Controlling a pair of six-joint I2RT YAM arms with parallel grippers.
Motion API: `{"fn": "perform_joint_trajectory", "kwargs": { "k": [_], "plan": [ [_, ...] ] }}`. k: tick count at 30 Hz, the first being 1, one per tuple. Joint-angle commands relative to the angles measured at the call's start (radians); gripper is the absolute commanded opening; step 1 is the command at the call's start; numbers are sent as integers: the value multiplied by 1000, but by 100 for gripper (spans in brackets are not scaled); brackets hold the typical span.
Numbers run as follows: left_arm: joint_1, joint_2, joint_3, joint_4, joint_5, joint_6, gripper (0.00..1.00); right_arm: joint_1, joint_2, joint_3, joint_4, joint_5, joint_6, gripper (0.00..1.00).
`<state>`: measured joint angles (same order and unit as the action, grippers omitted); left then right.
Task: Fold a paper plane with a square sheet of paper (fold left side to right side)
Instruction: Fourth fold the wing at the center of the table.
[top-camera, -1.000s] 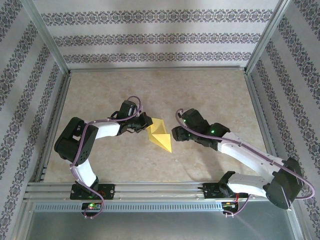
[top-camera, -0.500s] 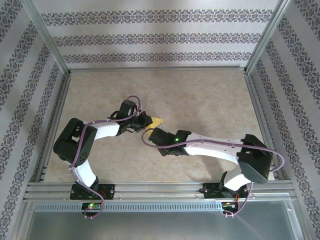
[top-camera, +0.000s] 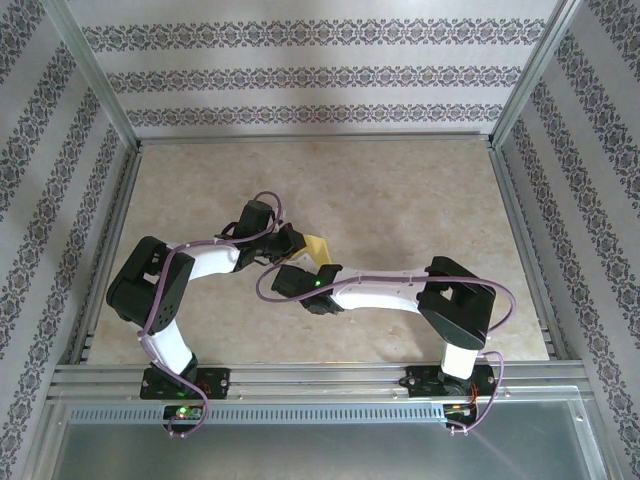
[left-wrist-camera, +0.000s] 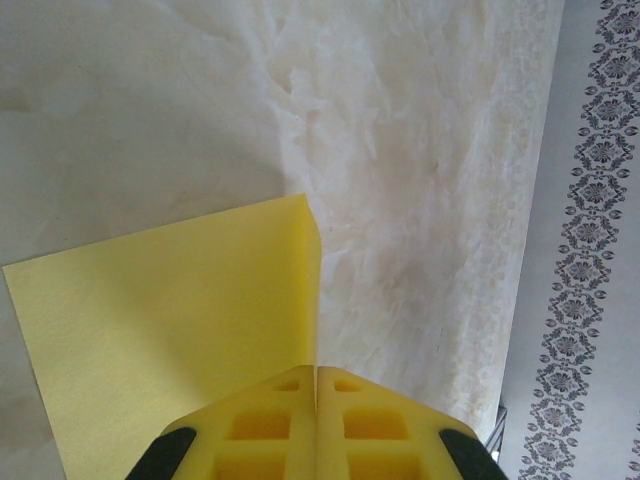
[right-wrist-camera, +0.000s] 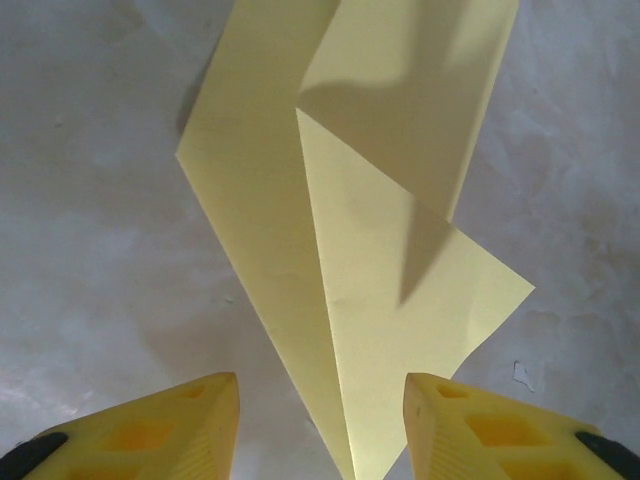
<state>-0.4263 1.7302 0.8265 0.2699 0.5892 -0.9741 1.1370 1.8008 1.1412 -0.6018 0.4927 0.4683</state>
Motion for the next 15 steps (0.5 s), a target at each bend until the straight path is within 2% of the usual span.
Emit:
{"fn": "perform_joint_trajectory", "kwargs": {
  "k": [1,15],
  "plan": [
    [-14,-29,1,-21,-17,3,0,8,21,8,-1,63,4,46],
    [-13,-29,11,-44,-15,15,0,4,51,-55,18,99,43,40]
  ]
}}
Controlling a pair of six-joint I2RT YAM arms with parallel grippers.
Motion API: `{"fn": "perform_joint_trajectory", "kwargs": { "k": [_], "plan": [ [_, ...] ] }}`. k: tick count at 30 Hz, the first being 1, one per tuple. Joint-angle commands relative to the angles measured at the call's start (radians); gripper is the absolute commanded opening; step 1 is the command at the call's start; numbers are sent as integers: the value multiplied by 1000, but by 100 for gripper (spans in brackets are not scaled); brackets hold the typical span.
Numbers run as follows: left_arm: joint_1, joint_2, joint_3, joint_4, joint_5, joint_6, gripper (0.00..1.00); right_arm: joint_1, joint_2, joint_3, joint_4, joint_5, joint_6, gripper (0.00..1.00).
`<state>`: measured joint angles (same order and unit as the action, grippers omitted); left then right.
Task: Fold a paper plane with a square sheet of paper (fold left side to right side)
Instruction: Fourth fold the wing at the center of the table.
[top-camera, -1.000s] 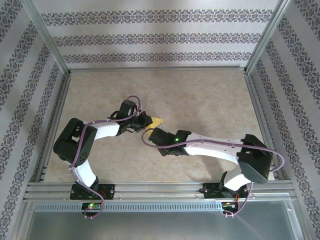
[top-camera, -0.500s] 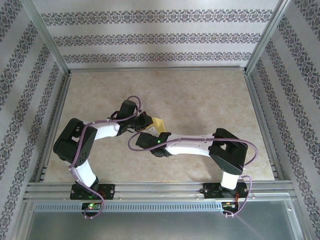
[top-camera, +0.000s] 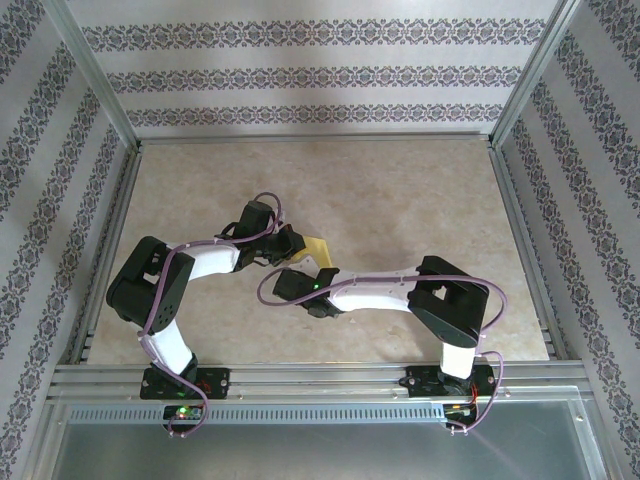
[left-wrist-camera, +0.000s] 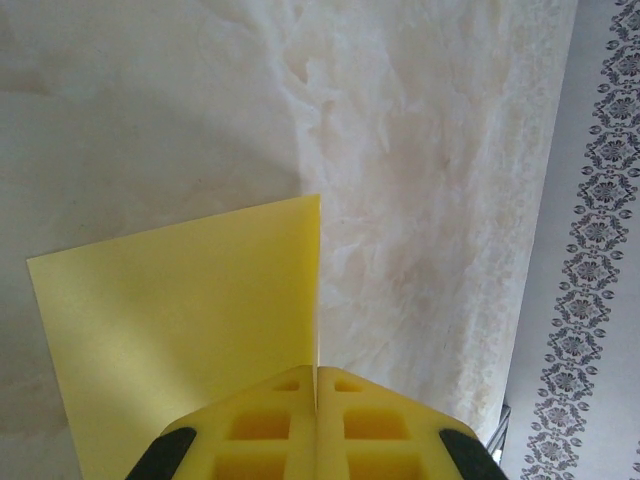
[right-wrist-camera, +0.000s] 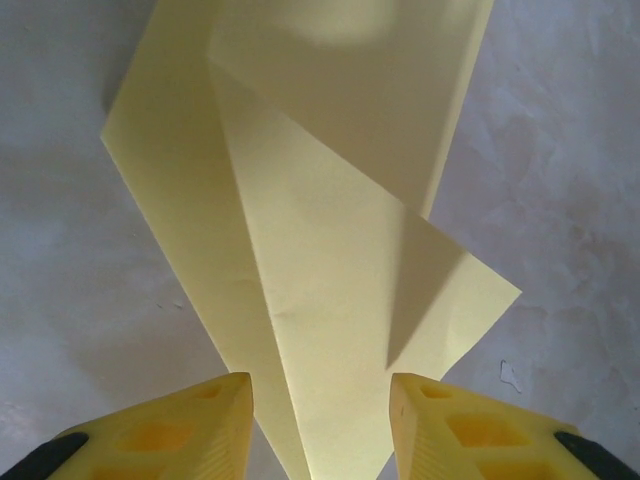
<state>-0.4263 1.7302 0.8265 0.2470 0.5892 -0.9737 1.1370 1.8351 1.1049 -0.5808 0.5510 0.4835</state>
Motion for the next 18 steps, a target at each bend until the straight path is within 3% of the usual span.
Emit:
{"fn": "perform_joint_trajectory", "kwargs": {
  "k": [1,18],
  "plan": [
    [-13,-29,10,-23,-15,15,0,1,16,-22,-2,41,31,40],
    [-12,-27,15,-35,-19,20,0,-2,16,-46,2,40,39,28]
  ]
}}
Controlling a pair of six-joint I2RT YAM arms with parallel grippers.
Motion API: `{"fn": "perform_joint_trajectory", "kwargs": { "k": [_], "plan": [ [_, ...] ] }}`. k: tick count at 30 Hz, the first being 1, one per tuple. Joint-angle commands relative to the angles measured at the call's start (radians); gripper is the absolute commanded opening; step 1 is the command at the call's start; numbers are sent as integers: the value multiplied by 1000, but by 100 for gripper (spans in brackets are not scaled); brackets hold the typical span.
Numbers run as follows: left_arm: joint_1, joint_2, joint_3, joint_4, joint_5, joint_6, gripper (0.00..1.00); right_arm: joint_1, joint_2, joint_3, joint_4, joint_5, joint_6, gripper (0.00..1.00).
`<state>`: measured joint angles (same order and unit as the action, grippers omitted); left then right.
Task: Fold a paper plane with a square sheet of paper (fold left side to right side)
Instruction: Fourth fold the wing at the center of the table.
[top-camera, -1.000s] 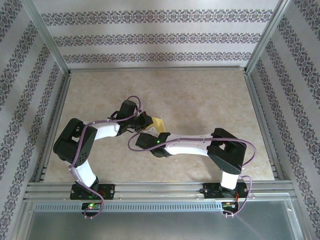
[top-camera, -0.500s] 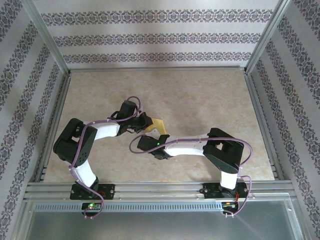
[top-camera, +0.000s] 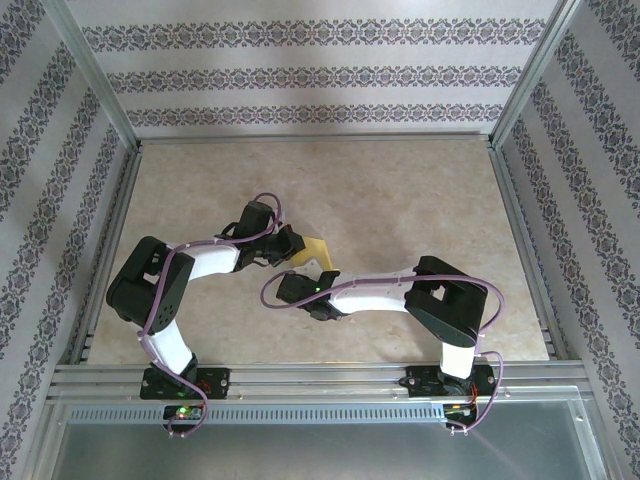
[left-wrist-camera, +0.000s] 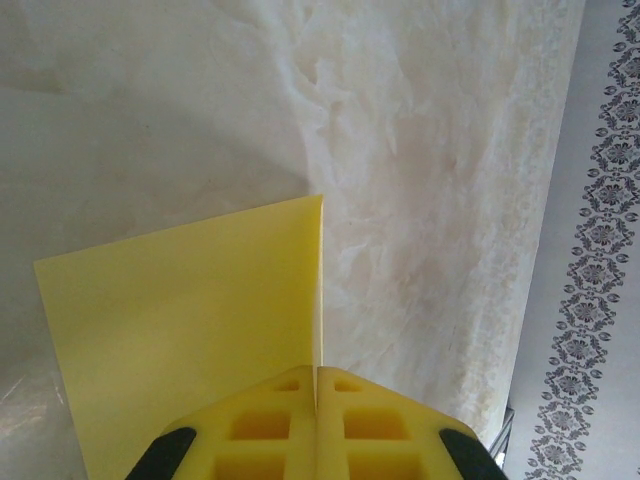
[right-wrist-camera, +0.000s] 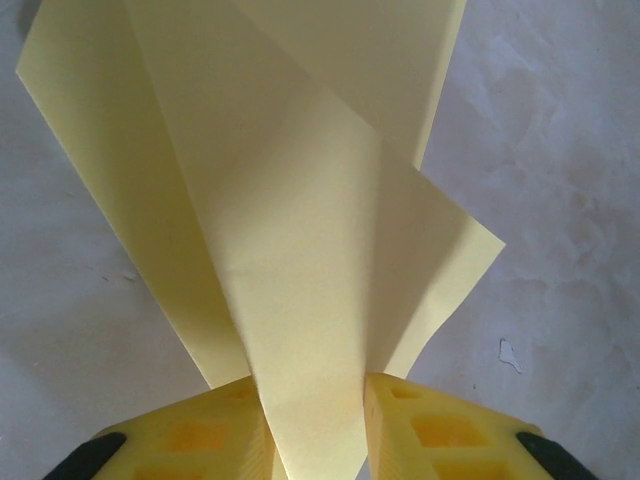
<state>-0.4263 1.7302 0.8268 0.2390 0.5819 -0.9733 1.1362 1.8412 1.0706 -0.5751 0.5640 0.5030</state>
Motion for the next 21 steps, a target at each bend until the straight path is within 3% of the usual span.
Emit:
{"fn": "perform_joint_trajectory", "kwargs": {
  "k": [1,21],
  "plan": [
    [-14,-27,14,-27,-11,19,0,0,10,-12,-3,27,20,27],
    [-12,-27,4,-33,-16,27,0,2,59,0,2,-7,25,12]
  ]
}}
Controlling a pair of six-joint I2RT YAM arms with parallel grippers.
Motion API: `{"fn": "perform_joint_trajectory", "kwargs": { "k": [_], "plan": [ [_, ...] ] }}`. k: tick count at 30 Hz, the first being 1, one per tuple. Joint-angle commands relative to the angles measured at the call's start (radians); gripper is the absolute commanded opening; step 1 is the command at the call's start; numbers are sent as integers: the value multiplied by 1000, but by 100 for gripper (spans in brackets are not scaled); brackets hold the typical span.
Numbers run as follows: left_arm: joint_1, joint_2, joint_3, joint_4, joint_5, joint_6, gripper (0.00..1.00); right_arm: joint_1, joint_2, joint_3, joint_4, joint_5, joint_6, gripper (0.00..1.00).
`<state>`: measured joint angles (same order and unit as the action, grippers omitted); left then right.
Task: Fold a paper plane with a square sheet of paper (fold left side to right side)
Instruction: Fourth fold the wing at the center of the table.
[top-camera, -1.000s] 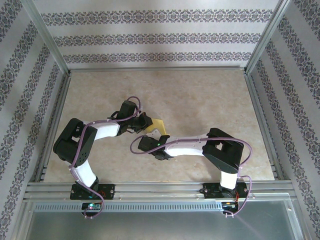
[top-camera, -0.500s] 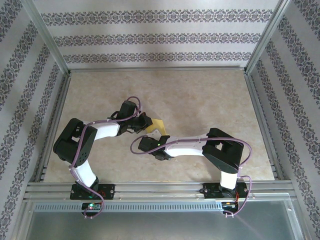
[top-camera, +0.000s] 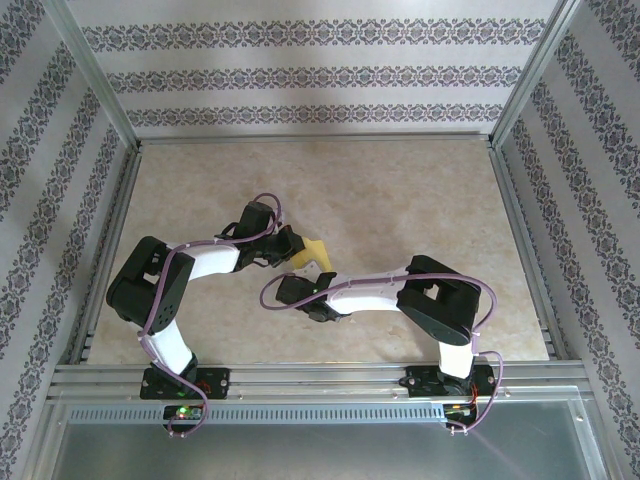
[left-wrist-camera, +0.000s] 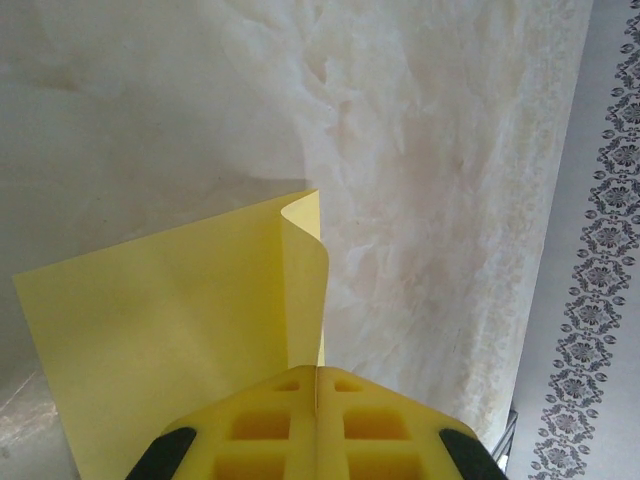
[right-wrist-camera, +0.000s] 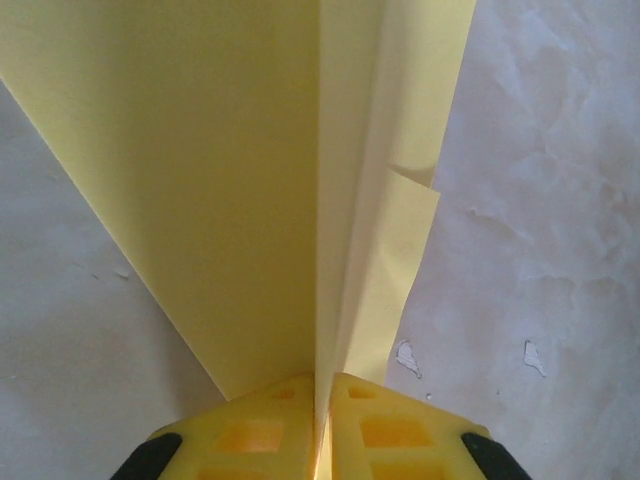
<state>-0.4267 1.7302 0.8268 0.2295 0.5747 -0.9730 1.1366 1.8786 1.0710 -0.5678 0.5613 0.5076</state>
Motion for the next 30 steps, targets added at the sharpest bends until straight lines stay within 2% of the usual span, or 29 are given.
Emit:
{"fn": "perform_joint_trajectory", "kwargs": {
  "k": [1,7,16,23,30],
  "plan": [
    [-11,-30,5,-26,-9,29,0,2,22,-2,-4,-7,20,11],
    [5,-76,13,-88,-11,73,12,-20,-13,-31,18,-64,19,7],
    [106,-273,-8,-261,-2,175,36,-114,-114,-55,43,-309,-40,4],
    [157,-385,-60,-355,18,222,39,-181,-153,-52,52,-506,-61,5],
    [153,-409,-147,-307,79,186,38,-266,-169,-117,169,-709,-43,5]
  ]
}}
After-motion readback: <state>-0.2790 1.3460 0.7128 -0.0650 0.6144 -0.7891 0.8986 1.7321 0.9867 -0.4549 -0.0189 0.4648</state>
